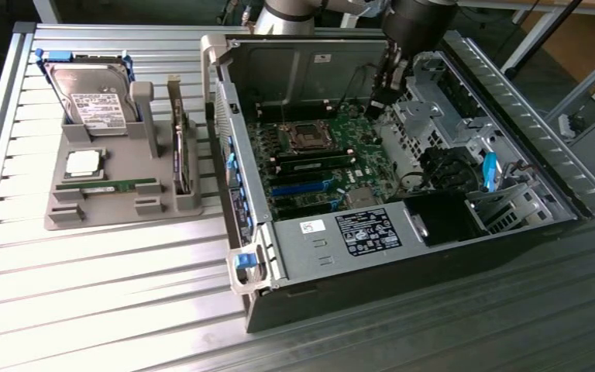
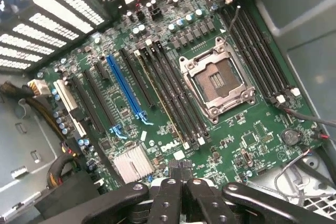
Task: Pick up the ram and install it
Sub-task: 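Press down the ram until it locks into place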
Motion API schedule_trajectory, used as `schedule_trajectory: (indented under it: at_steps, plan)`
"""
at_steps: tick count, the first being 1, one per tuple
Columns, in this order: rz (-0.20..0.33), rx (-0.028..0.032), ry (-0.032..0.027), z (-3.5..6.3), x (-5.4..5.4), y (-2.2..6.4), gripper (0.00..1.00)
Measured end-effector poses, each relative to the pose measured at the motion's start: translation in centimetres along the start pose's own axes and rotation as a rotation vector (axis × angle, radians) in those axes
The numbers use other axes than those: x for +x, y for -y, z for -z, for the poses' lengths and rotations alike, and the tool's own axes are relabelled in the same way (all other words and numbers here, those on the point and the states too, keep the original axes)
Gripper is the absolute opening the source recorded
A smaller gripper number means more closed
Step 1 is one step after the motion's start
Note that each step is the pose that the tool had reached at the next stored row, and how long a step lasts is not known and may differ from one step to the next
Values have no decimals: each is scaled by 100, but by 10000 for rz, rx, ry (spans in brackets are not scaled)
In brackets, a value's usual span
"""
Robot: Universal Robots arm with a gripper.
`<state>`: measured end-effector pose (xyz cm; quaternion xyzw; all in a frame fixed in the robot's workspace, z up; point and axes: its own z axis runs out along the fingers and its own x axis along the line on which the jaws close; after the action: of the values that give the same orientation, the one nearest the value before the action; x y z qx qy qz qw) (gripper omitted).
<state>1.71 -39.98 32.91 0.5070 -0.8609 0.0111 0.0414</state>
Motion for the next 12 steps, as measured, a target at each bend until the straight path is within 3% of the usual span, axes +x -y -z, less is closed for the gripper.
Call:
schedule_trajectory:
  at_steps: [12]
  plan:
    - [-2923, -195, -16, -21, -2, 0, 9]
